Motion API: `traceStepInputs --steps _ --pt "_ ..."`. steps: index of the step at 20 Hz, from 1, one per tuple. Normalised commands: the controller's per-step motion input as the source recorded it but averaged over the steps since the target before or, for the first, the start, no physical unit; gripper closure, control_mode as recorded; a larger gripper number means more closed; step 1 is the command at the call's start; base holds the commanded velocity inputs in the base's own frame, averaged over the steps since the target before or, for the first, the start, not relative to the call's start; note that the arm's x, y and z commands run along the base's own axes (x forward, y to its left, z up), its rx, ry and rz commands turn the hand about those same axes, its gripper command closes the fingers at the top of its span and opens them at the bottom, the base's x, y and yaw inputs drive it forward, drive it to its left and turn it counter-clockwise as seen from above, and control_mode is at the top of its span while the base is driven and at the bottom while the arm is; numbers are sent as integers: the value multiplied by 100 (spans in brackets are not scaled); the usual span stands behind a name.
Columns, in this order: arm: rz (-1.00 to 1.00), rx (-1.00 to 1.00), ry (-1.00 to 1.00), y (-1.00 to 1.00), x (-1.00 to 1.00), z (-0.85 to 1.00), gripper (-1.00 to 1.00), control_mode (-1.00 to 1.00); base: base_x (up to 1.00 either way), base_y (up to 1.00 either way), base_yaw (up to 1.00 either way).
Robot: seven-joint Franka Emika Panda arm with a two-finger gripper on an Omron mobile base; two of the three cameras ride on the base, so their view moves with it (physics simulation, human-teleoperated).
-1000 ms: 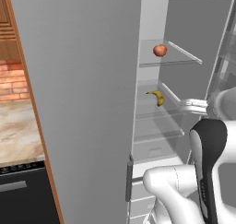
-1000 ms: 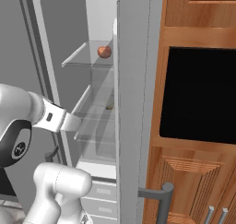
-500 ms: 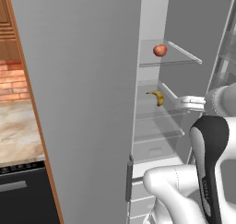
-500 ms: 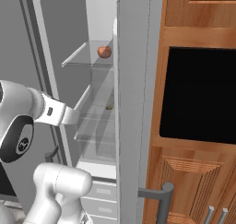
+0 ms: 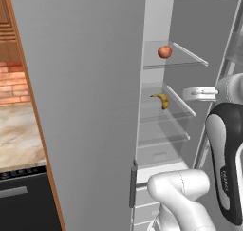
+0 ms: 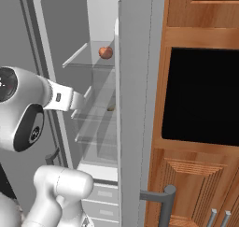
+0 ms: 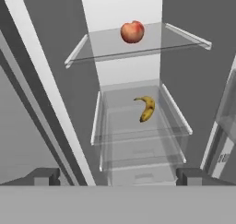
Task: Retrieve the peach and banana from the fridge and place them into the bowl on the dining table.
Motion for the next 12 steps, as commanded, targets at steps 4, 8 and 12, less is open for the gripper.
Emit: traceStepInputs --steps 4,8,12 --pt "0 -4 -1 0 40 15 -100 -100 0 0 0" --pt "0 0 0 0 59 2 -100 -100 0 0 0" --pt "0 0 0 -3 54 0 -100 -100 0 0 0"
